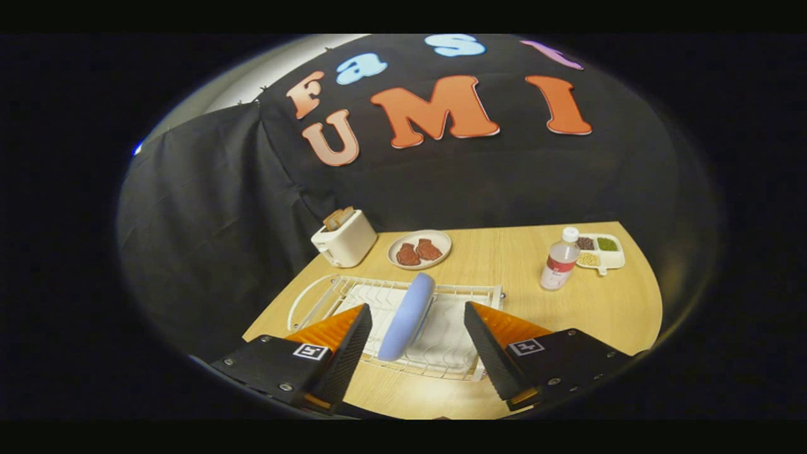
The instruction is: Take the plate from the dish rack, then take the spoon from the basket and place it into the plate.
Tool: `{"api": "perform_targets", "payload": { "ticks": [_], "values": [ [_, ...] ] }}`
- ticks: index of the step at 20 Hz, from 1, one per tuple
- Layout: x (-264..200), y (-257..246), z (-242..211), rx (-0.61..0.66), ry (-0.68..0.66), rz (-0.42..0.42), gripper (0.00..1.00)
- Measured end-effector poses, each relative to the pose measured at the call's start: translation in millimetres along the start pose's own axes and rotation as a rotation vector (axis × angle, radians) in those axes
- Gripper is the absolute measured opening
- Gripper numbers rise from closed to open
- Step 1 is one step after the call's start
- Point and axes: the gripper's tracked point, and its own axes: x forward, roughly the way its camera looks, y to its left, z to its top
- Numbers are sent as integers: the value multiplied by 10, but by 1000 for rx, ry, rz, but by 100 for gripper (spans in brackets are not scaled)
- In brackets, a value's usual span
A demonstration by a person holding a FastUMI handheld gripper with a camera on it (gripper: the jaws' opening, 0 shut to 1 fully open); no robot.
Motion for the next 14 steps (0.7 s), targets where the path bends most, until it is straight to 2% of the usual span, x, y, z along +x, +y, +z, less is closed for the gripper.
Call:
{"api": "perform_targets", "payload": {
  "ticks": [2, 6, 8, 11, 14],
  "values": [
    [157, 19, -152, 42, 94, 23, 83],
    [454, 55, -177, 102, 191, 24, 75],
    [599, 36, -172, 109, 226, -4, 71],
    [785, 24, -241, 110, 299, -56, 52],
    [863, -35, -278, 96, 344, -143, 46]
  ]
}}
